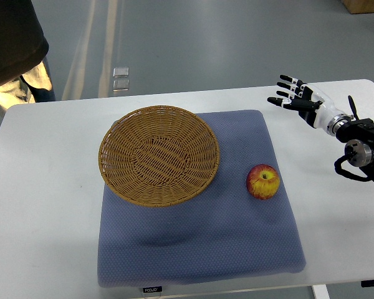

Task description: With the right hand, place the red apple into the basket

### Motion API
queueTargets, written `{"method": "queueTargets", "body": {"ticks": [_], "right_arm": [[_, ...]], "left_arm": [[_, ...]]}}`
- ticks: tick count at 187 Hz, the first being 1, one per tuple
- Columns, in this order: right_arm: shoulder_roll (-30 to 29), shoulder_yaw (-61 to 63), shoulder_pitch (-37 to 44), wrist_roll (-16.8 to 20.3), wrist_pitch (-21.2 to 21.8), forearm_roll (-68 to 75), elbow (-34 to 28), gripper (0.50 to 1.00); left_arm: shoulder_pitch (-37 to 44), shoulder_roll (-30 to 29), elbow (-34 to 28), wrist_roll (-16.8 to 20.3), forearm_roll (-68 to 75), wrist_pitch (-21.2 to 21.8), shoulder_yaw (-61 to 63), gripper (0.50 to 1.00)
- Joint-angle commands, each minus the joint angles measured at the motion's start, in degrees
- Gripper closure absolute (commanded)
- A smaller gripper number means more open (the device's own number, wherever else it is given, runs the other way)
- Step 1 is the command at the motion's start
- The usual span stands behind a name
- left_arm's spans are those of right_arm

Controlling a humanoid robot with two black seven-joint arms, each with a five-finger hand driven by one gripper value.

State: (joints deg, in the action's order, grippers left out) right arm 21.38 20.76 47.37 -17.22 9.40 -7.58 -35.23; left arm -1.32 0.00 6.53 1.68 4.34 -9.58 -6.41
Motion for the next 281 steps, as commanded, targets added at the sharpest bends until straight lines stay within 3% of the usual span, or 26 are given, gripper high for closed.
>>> {"method": "queueTargets", "body": {"ticks": [1, 46, 74, 76, 95, 96, 109, 127, 128, 164, 199, 200, 219, 230, 231, 238, 250, 251, 281], "right_arm": [[-0.03, 0.07, 0.0, -0.01, 0.0, -0.94, -0.01, 0.576], [0.06, -0.02, 0.27, 0.17, 2.03, -1.3, -0.1, 0.576], [0.5, 0.07, 0.44, 0.17, 5.8, -4.37, -0.36, 0.579], [1.03, 0.07, 0.53, 0.26, 8.44, -5.51, -0.71, 0.579], [1.2, -0.02, 0.53, 0.35, 10.9, -6.48, -0.8, 0.579], [1.73, -0.02, 0.62, 0.43, 13.16, -7.61, -0.89, 0.577], [3.05, 0.07, 0.88, 0.52, 16.43, -9.64, -1.33, 0.579], [3.58, -0.02, 1.67, 0.52, 18.02, -10.96, -1.51, 0.576], [4.01, -0.02, 2.37, 0.52, 20.02, -12.79, -1.68, 0.576], [6.48, -0.02, 6.59, 0.61, 25.4, -20.8, -1.77, 0.576], [9.03, -0.02, 9.67, 0.52, 25.6, -27.75, -3.88, 0.576], [10.33, -0.02, 10.63, 0.52, 25.6, -30.36, -6.23, 0.576], [13.51, -0.02, 12.31, 0.52, 25.6, -36.8, -12.92, 0.576], [13.68, -0.02, 12.48, 0.52, 25.6, -37.42, -13.55, 0.576], [15.08, -0.02, 13.27, 0.52, 25.6, -40.64, -16.85, 0.576], [16.06, -0.11, 13.89, 0.52, 25.6, -43.13, -19.61, 0.576], [16.32, -0.11, 13.98, 0.52, 25.6, -43.75, -20.23, 0.576], [17.45, -0.28, 14.32, 0.52, 25.6, -46.88, -23.1, 0.576], [19.57, -2.57, 14.59, 0.43, 25.6, -55.79, -29.89, 0.576]], "left_arm": [[0.0, 0.0, -0.03, -0.1, 0.05, 0.0, 0.0, 0.5], [0.0, 0.0, 0.06, -0.1, -0.04, 0.0, 0.0, 0.5], [0.0, 0.0, -0.03, -0.1, -0.04, 0.0, 0.0, 0.5], [0.0, 0.0, -0.03, -0.1, -0.04, 0.0, 0.0, 0.5], [0.0, 0.0, -0.03, -0.1, -0.04, 0.0, 0.0, 0.5], [0.0, 0.0, -0.03, -0.1, -0.04, 0.0, 0.0, 0.5], [0.0, 0.0, -0.03, -0.1, -0.04, 0.0, 0.0, 0.5], [0.0, 0.0, -0.03, -0.1, -0.04, 0.0, 0.0, 0.5], [0.0, 0.0, -0.03, -0.1, -0.04, 0.0, 0.0, 0.5], [0.0, 0.0, -0.03, -0.1, -0.04, 0.0, 0.0, 0.5], [0.0, 0.0, -0.03, -0.1, -0.04, 0.0, 0.0, 0.5], [0.0, 0.0, -0.03, -0.1, -0.04, 0.0, 0.0, 0.5], [0.0, 0.0, -0.03, -0.1, -0.04, 0.0, 0.0, 0.5], [0.0, 0.0, -0.03, -0.1, -0.04, 0.0, 0.0, 0.5], [0.0, 0.0, -0.03, -0.1, -0.04, 0.0, 0.0, 0.5], [0.0, 0.0, -0.03, -0.1, -0.04, 0.0, 0.0, 0.5], [0.0, 0.0, -0.03, -0.1, -0.04, 0.0, 0.0, 0.5], [0.0, 0.0, -0.03, -0.1, -0.04, 0.0, 0.0, 0.5], [0.0, 0.0, -0.03, -0.1, -0.04, 0.0, 0.0, 0.5]]}}
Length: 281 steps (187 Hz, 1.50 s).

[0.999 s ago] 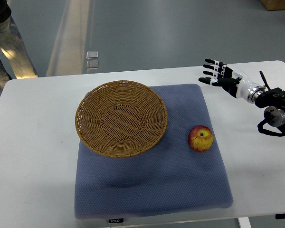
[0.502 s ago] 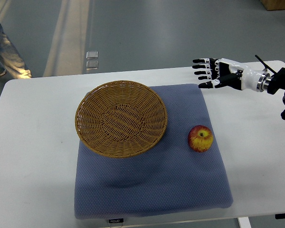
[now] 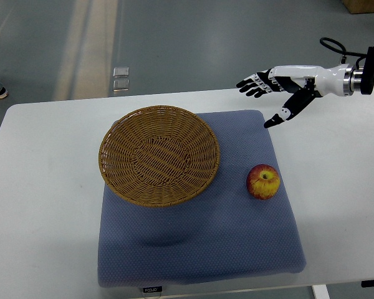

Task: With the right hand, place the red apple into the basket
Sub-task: 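Reach the open right hand down over the red apple, then close the right hand fingers around the apple and lift it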

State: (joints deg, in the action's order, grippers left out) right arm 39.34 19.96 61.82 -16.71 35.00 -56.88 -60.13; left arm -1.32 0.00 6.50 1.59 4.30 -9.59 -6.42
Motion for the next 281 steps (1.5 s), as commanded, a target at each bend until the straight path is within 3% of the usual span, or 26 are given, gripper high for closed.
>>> {"method": "queueTargets", "body": {"ticks": [1, 30, 111, 146, 166, 197, 281], "right_arm": [[1.71, -2.03, 0.14, -0.08, 0.0, -7.02, -5.34, 0.576], [2.59, -4.93, 0.05, -0.17, 0.0, -10.62, -8.78, 0.576], [0.74, -8.28, -1.62, -0.08, -0.02, -14.75, -9.13, 0.576], [-0.23, -8.8, -3.99, -0.08, -0.99, -16.95, -8.6, 0.576], [-1.37, -8.89, -5.31, -0.08, -4.15, -18.36, -8.16, 0.576], [-1.81, -8.8, -5.4, -0.08, -5.73, -18.36, -6.75, 0.576], [-3.04, -9.51, -6.89, -0.25, -7.23, -20.73, -6.23, 0.587]], "left_arm": [[0.0, 0.0, 0.0, -0.01, 0.0, 0.01, 0.0, 0.5], [0.0, 0.0, 0.0, -0.01, 0.0, 0.01, 0.0, 0.5], [0.0, 0.0, 0.0, -0.01, 0.09, 0.01, 0.0, 0.5], [0.0, 0.0, 0.0, -0.01, 0.0, 0.01, 0.0, 0.5], [0.0, 0.0, 0.0, -0.01, 0.09, 0.01, 0.0, 0.5], [0.0, 0.0, 0.0, -0.01, 0.09, 0.01, 0.0, 0.5], [0.0, 0.0, 0.0, -0.01, 0.0, 0.01, -0.09, 0.5]]}}
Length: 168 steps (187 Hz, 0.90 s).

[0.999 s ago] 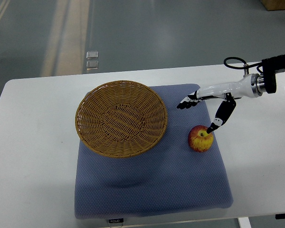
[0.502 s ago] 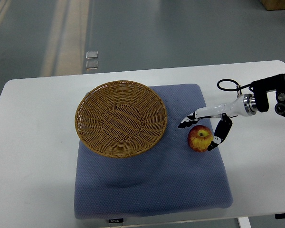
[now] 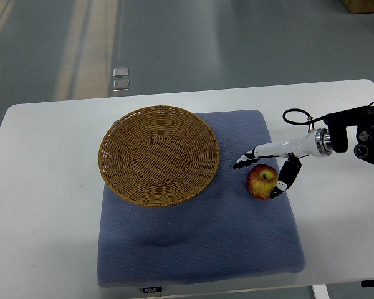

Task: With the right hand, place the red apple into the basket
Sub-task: 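Close the right hand fingers around the apple and lift it, then carry the held apple with the right hand over the wicker basket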

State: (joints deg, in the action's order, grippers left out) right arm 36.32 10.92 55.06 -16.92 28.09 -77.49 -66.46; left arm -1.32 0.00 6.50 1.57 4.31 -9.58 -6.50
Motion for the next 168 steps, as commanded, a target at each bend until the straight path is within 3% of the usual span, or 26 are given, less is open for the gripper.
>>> {"method": "queueTargets", "body": {"ticks": [1, 61, 62, 67, 94, 98, 107, 108, 132, 168], "right_arm": [[-0.02, -0.46, -0.13, -0.05, -0.31, -0.12, 0.1, 0.587], [-0.11, -1.6, -0.92, -0.4, -1.98, -1.52, 0.63, 0.64], [-0.11, -1.51, -1.01, -0.4, -2.24, -2.04, 0.98, 0.672], [-0.11, -1.51, -1.1, -0.49, -2.33, -2.14, 0.98, 0.693], [-0.11, -1.51, -1.19, -0.49, -3.21, -2.22, 0.98, 0.938], [-0.02, -1.51, -1.19, -0.49, -3.39, -2.22, 0.98, 0.967], [-0.02, -1.51, -1.19, -0.49, -3.39, -2.22, 0.98, 0.967], [-0.02, -1.42, -1.01, -0.49, -3.82, -2.22, 0.98, 0.991], [0.06, -1.16, -0.13, -0.49, -4.0, -2.14, 0.98, 0.991], [-0.02, -0.54, 9.36, -0.49, -3.39, -0.73, 1.07, 0.977]], "left_arm": [[0.0, 0.0, 0.0, 0.01, 0.0, 0.0, 0.0, 0.5], [0.0, 0.0, 0.0, 0.01, 0.0, 0.0, 0.0, 0.5], [0.0, 0.0, 0.0, 0.01, 0.08, 0.0, 0.09, 0.5], [0.0, 0.0, 0.0, 0.01, 0.0, 0.0, 0.0, 0.5], [0.0, 0.0, 0.0, 0.01, 0.0, 0.0, 0.0, 0.5], [0.0, 0.0, 0.0, 0.01, 0.0, 0.0, 0.0, 0.5], [0.0, 0.0, 0.0, 0.01, 0.0, 0.0, 0.0, 0.5], [0.0, 0.0, 0.0, 0.01, 0.0, 0.0, 0.09, 0.5], [0.0, 0.0, 0.0, 0.01, 0.0, 0.0, 0.09, 0.5], [0.0, 0.0, -0.09, 0.01, 0.0, 0.0, 0.09, 0.5]]}}
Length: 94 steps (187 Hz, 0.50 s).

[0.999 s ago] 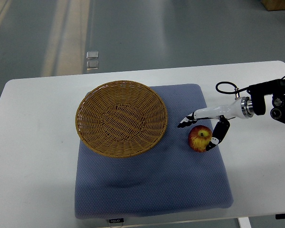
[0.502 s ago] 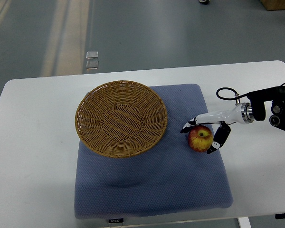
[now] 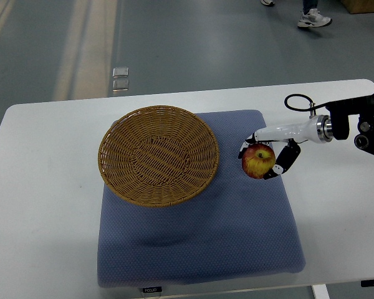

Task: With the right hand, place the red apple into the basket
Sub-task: 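Carry the held apple with the right hand over the wicker basket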

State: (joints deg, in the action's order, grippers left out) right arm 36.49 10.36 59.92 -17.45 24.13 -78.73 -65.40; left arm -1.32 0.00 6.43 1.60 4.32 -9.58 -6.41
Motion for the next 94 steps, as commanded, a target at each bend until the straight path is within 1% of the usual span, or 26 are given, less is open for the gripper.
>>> {"method": "queueTargets", "body": {"ticks": [1, 17, 27, 28, 32, 41, 42, 60, 79, 91, 92, 94], "right_arm": [[-0.19, 0.01, 4.51, 0.05, 0.57, 0.51, 0.01, 0.977], [-1.51, -0.08, 7.58, 0.05, 0.83, 0.68, 0.1, 0.975], [-1.51, -0.08, 7.58, 0.05, 0.83, 0.68, 0.1, 0.975], [-3.95, -0.6, 9.23, 0.05, 0.92, 1.29, 0.62, 0.975], [-4.85, -0.78, 9.69, 0.05, 0.92, 1.56, 1.15, 0.973], [-4.85, -0.78, 9.69, 0.05, 0.92, 1.56, 1.15, 0.973], [-7.11, -1.04, 10.47, 0.05, 1.0, 1.82, 2.02, 0.971], [-10.74, -1.66, 11.54, 0.14, 1.01, 1.56, 3.17, 0.969], [-16.01, -4.03, 13.56, 0.14, 0.92, 1.65, 6.16, 0.967], [-16.63, -4.3, 13.73, 0.14, 0.92, 1.65, 6.51, 0.967], [-19.41, -5.17, 14.0, 0.22, 0.83, 1.56, 8.51, 0.965], [-20.05, -5.18, 14.08, 0.22, 0.83, 1.56, 8.97, 0.965]], "left_arm": [[0.0, 0.0, -0.02, -0.01, -0.01, 0.0, 0.0, 0.5], [0.0, 0.0, 0.07, -0.01, -0.01, 0.0, -0.09, 0.5], [0.0, 0.0, 0.07, -0.01, -0.01, 0.0, -0.09, 0.5], [0.0, 0.0, 0.16, -0.01, -0.01, 0.0, -0.09, 0.5], [0.0, 0.0, 0.16, -0.01, -0.01, 0.0, -0.09, 0.5], [0.0, 0.0, 0.16, -0.01, -0.01, 0.0, -0.09, 0.5], [0.0, 0.0, 0.16, -0.01, -0.01, 0.0, -0.09, 0.5], [0.0, 0.0, 0.16, -0.01, -0.1, 0.0, -0.18, 0.5], [0.0, 0.0, 0.07, -0.01, -0.1, 0.0, -0.44, 0.5], [0.0, 0.0, 0.16, -0.01, -0.1, 0.0, -0.44, 0.5], [0.0, 0.0, 0.07, -0.01, -0.1, 0.0, -0.44, 0.5], [0.0, 0.0, 0.07, -0.01, -0.1, 0.0, -0.44, 0.5]]}}
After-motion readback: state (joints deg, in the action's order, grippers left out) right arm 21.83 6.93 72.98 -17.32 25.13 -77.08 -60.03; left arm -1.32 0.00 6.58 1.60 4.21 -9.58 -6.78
